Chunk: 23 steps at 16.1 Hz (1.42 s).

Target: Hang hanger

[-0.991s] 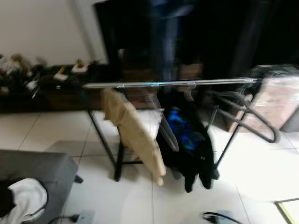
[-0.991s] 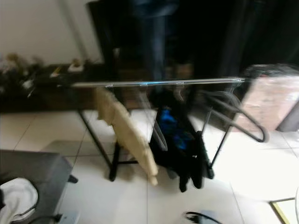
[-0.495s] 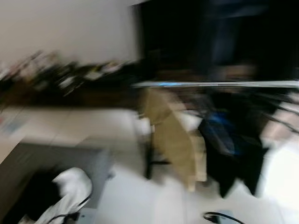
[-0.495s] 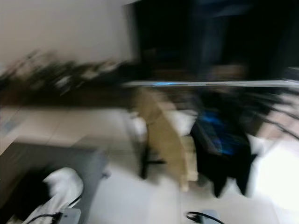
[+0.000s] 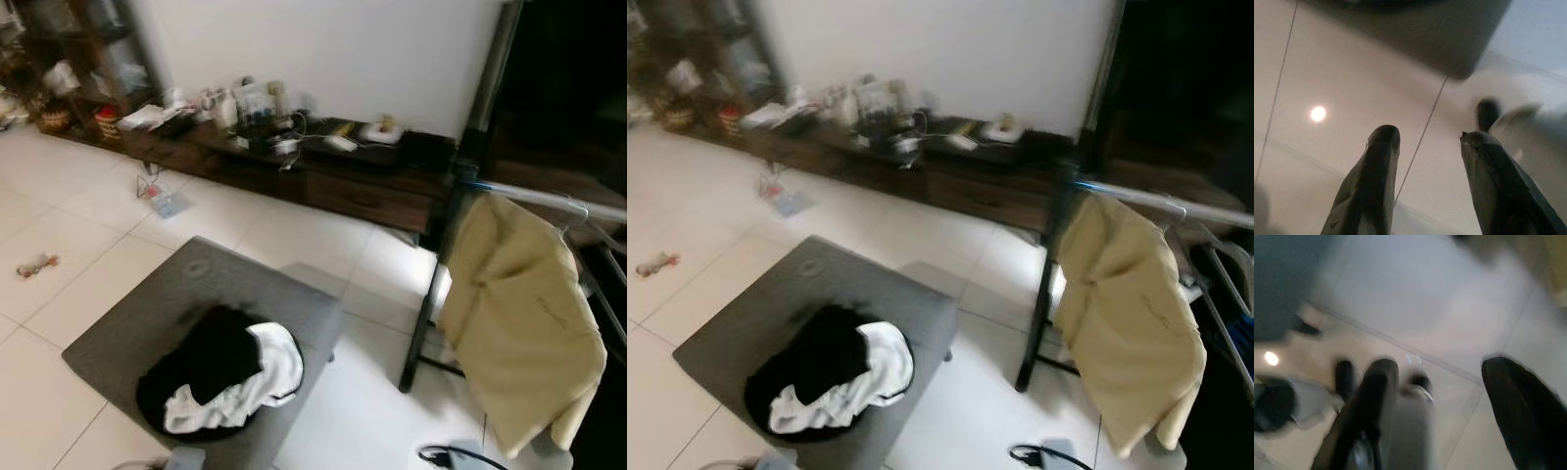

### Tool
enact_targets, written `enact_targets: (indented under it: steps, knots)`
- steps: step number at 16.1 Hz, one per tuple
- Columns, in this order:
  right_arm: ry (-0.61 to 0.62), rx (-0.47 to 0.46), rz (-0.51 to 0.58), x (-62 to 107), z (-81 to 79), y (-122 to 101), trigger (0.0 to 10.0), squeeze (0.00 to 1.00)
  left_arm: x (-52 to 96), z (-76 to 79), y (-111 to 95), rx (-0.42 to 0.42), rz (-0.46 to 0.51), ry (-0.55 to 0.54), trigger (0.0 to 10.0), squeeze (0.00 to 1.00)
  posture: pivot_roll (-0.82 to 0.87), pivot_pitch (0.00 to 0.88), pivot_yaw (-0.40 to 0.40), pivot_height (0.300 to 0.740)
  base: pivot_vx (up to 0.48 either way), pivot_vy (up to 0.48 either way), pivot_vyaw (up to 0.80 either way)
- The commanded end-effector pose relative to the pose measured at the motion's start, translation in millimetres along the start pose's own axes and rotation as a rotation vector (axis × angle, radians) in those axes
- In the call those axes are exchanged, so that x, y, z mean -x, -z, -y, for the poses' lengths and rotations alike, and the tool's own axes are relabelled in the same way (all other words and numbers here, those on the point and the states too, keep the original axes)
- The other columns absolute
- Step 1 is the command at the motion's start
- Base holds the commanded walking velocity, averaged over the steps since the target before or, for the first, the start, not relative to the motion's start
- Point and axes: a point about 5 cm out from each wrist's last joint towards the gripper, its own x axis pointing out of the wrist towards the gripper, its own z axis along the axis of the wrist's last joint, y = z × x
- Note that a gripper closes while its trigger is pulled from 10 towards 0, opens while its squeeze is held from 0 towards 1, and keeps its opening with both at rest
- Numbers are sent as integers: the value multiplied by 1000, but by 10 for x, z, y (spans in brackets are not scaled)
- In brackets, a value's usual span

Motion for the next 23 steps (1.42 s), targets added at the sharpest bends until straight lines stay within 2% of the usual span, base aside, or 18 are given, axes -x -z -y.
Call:
enact_targets:
  steps: [1, 9, 15, 16, 17, 19, 20, 22, 23]
  knots:
    - [-3, 2, -24, 6, 0, 65, 10000, 0, 4, 36, 43, -16, -14, 9, 10000, 0, -93, 65, 53, 740, 0, 0, 800]
    - [-1, 0, -26, 9, 1, 84, 10000, 0, 11, 54, 81, -27, -18, 20, 10000, 0, -94, 56, 51, 740, 0, 0, 766]
    - [8, -19, -20, 9, 9, 77, 10000, 0, 4, 10, -18, -20, 37, 9, 10000, 0, -94, 69, 45, 740, 0, 0, 0]
    - [9, -21, -19, 9, 11, 75, 10000, 0, -6, -30, -125, -10, 75, -15, 10000, 0, -95, 70, 44, 740, 0, 0, 0]
    - [11, -25, -18, 9, 13, 74, 10000, 0, -9, -118, -312, -1, 159, -61, 10000, 0, -98, 72, 43, 740, 0, 0, 0]
    - [13, -27, -18, 9, 14, 74, 10000, 0, -1, -201, -478, 16, 234, -99, 10000, 0, -99, 71, 43, 740, 0, 0, 0]
    - [14, -27, -18, 10, 19, 75, 10000, 0, 25, -296, -726, 69, 344, -128, 10000, 0, -102, 76, 43, 740, 0, 0, 0]
    - [18, -24, -19, 12, 35, 75, 10000, 0, 194, -360, -1444, 126, 661, -110, 10000, 0, -83, 84, 43, 740, 0, 0, 0]
    - [17, -20, -19, 13, 38, 76, 10000, 0, 298, -353, -1619, 107, 775, -99, 10000, 0, -87, 85, 44, 740, 0, 0, 0]
